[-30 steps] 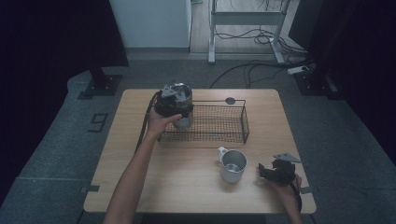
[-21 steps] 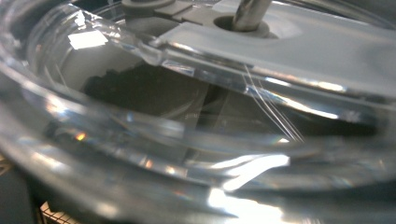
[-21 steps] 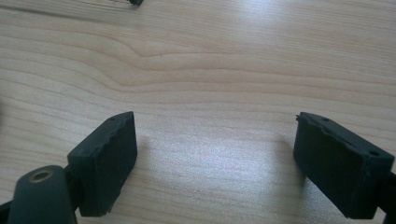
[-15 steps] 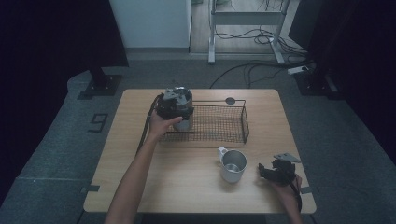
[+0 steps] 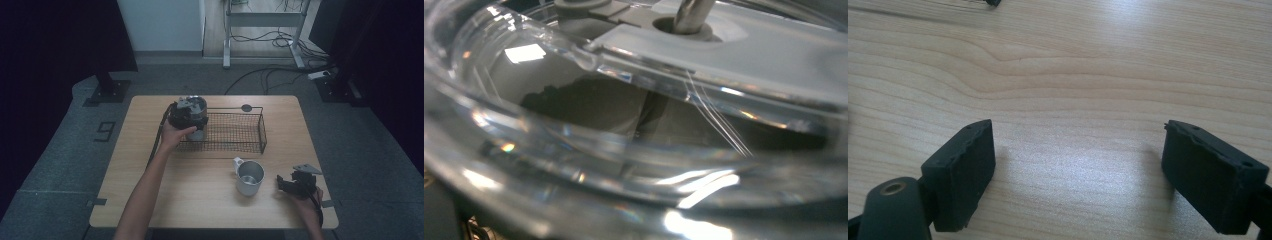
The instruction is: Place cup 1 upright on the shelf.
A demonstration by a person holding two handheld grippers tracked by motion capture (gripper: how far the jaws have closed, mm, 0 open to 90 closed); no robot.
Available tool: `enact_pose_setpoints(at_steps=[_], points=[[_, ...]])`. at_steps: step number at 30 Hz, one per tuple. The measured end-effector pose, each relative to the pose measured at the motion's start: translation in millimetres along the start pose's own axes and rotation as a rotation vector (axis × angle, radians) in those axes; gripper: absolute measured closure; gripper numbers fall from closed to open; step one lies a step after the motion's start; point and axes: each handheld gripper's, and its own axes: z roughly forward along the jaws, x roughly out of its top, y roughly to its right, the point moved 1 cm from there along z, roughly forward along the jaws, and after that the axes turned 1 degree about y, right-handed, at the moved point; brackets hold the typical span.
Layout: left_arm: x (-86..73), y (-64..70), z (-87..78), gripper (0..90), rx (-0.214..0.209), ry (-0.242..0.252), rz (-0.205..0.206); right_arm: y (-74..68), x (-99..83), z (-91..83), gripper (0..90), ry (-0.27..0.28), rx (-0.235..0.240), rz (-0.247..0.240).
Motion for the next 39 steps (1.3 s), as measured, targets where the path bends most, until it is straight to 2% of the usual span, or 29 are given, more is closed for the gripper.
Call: enact_pose_setpoints(at_steps=[10,16,20,25,39], points=[[-12.3,-2.3,9.9,4.2,0.011,-0.025,-0.027,0.0,0.0,0.0,13.8,0.0,0.0,0.001],[-15.5,-2.2,12.7,4.2,0.013,-0.038,-0.028,0.0,0.0,0.0,13.9,0.001,-0.001,0.0],[-16.9,-0.3,15.1,4.2,0.026,-0.052,-0.013,0.0,0.0,0.0,13.9,0.001,-0.001,0.0],[-18.3,0.1,18.4,4.2,0.029,-0.06,-0.019,0.0,0.0,0.0,13.9,0.001,-0.002,0.0],[-25.2,1.0,15.0,4.1,0.02,-0.038,-0.027,-0.1,0.0,0.0,13.9,0.001,-0.003,0.0]])
